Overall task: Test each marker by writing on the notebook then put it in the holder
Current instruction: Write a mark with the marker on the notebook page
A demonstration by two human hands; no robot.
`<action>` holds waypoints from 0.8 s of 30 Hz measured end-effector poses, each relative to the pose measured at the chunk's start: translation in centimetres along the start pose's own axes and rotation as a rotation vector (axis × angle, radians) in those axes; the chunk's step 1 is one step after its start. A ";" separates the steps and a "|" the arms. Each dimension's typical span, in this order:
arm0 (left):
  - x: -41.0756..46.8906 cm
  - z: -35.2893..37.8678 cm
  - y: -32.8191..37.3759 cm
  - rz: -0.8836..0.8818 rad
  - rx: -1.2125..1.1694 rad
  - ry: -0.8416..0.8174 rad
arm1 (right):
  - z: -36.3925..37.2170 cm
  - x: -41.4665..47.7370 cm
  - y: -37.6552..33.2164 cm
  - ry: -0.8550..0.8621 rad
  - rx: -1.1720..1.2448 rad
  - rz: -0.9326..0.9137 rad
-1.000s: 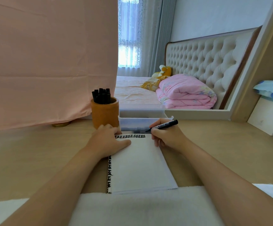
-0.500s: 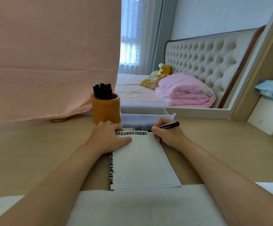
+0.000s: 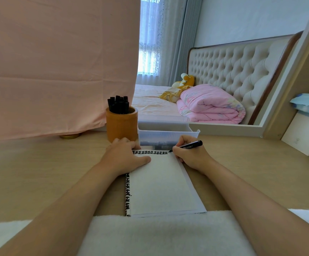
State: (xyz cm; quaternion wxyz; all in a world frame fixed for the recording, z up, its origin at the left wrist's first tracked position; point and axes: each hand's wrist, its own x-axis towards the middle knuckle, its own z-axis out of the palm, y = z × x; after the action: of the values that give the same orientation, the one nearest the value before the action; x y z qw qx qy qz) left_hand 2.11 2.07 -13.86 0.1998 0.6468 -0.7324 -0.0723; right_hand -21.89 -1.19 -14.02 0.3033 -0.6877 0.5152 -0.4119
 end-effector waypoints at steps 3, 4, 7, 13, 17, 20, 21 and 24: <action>0.0 0.0 0.0 0.000 -0.002 0.001 | 0.0 -0.1 0.0 -0.007 0.016 -0.015; 0.0 0.0 0.0 0.000 -0.002 0.000 | 0.0 -0.1 -0.1 -0.015 -0.002 -0.025; 0.0 0.0 0.0 0.003 -0.004 0.001 | 0.0 -0.1 -0.2 -0.040 -0.026 -0.034; 0.0 0.0 0.0 -0.001 0.002 0.004 | 0.0 -0.2 -0.2 -0.011 0.000 -0.020; -0.1 0.0 0.0 0.001 0.000 0.004 | 0.0 -0.1 -0.1 0.003 0.008 -0.014; -0.1 -0.1 0.0 0.002 0.002 0.004 | 0.0 -0.3 -0.2 -0.017 0.030 -0.029; -0.1 -0.1 0.1 0.001 0.003 0.003 | 0.0 -0.3 -0.3 -0.029 0.007 -0.040; -0.1 0.0 0.0 0.000 0.004 0.003 | -0.1 -0.3 -0.2 -0.053 -0.020 -0.047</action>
State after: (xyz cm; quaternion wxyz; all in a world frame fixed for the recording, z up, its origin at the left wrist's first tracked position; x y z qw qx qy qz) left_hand 2.10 2.19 -13.83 0.1996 0.6473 -0.7323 -0.0699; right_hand -21.89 -0.82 -13.85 0.3000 -0.7134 0.4947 -0.3954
